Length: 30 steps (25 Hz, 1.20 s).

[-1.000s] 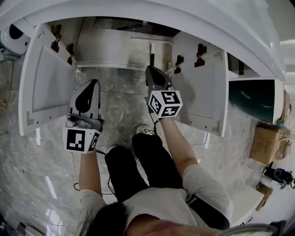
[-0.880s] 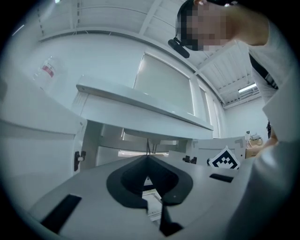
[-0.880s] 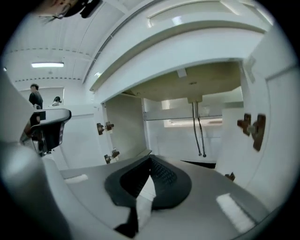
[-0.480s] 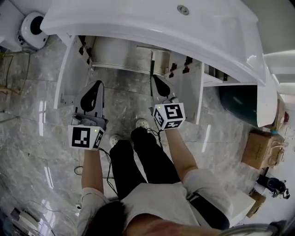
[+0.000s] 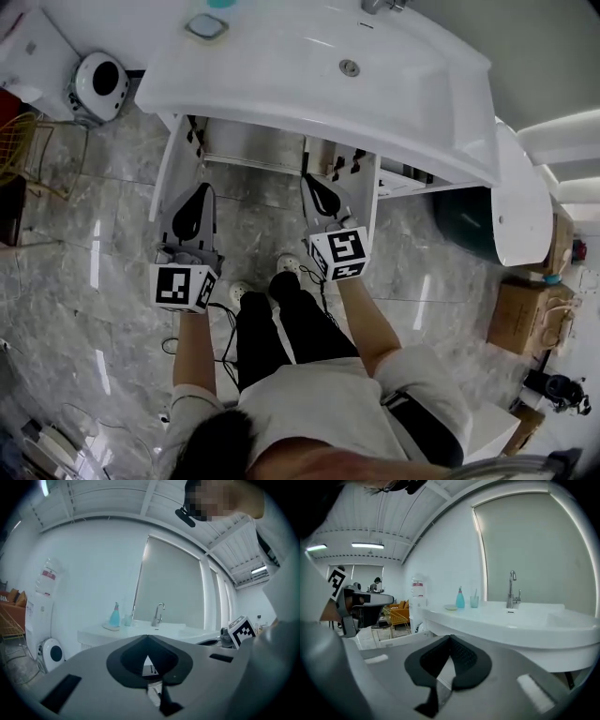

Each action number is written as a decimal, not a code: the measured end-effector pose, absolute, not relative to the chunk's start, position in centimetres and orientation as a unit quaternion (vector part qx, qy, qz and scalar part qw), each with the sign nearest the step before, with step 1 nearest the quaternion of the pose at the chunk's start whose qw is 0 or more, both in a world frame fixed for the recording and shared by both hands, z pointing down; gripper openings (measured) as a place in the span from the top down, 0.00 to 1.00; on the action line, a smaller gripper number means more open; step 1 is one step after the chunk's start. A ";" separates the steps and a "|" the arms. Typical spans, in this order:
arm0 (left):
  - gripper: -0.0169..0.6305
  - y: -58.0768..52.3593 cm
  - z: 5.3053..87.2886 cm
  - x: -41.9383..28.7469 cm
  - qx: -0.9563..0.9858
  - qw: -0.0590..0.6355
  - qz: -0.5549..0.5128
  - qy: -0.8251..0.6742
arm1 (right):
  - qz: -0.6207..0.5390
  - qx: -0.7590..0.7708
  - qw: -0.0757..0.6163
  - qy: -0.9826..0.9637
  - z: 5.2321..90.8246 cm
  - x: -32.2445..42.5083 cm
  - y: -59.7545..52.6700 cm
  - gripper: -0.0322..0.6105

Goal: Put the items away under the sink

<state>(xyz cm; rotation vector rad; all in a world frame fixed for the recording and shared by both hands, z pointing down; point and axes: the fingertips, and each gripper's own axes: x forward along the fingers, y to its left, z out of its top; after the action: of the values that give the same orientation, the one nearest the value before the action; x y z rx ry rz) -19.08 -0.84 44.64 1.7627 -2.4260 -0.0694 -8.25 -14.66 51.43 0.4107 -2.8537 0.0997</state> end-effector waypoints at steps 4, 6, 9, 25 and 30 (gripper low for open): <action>0.96 -0.6 40.8 -18.7 0.582 0.068 -0.024 -0.810 | 0.019 0.129 0.121 -0.984 46.3 -8.3 -13.8 0.93; 0.96 -0.6 38.9 -18.4 0.582 0.065 -0.023 -0.810 | 0.009 0.124 0.117 -0.985 44.1 -8.3 -13.3 0.93; 0.96 -0.5 36.5 -18.1 0.579 0.057 -0.023 -0.813 | -0.001 0.117 0.109 -0.987 41.0 -8.1 -12.9 0.93; 0.96 1.8 26.1 -16.6 0.562 0.012 -0.030 -0.827 | 0.012 0.134 0.046 -0.990 29.1 -5.6 -13.4 0.93; 0.96 1.8 23.7 -15.8 0.564 -0.003 -0.034 -0.825 | 0.005 0.139 0.026 -0.990 26.2 -4.8 -13.6 0.93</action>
<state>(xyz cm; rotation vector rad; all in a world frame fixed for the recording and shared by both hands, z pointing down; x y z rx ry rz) -15.84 1.79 23.70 1.7746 -2.5972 -0.1065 -4.84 -13.63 26.23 0.4307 -3.0592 0.0148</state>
